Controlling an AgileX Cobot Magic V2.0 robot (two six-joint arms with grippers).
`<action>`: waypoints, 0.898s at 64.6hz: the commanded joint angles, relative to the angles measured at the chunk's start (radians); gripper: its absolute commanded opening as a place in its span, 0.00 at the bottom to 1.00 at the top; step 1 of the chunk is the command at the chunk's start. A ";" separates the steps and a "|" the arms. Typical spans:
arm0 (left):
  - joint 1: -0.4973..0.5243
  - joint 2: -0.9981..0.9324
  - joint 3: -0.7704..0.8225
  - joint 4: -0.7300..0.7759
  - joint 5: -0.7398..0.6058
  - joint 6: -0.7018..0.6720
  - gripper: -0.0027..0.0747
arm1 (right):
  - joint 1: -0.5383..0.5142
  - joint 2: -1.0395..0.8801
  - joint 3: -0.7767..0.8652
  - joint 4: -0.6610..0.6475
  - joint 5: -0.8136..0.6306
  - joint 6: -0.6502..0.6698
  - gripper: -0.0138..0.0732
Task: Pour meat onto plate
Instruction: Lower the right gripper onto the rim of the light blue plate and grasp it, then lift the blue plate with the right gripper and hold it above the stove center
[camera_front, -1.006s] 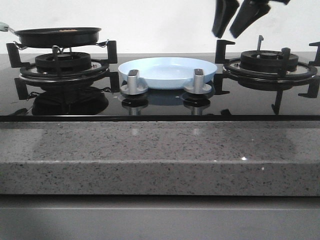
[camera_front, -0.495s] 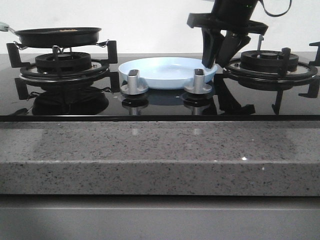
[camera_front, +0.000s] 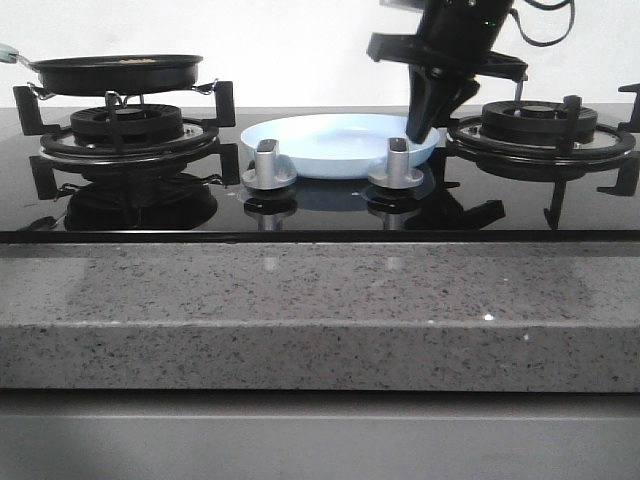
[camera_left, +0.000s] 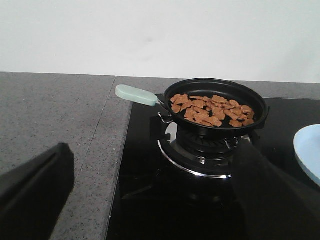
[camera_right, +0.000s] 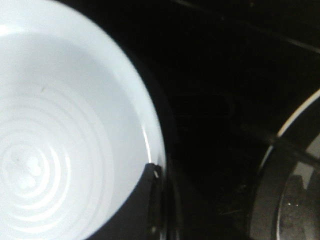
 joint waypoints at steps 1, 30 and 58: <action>-0.003 0.001 -0.037 -0.002 -0.090 -0.011 0.83 | 0.000 -0.058 -0.037 -0.009 0.027 -0.020 0.09; -0.003 0.001 -0.037 -0.002 -0.090 -0.011 0.83 | -0.010 -0.161 -0.174 -0.007 0.115 0.007 0.09; -0.003 0.001 -0.037 -0.002 -0.088 -0.011 0.83 | 0.004 -0.478 0.293 0.141 -0.037 -0.086 0.09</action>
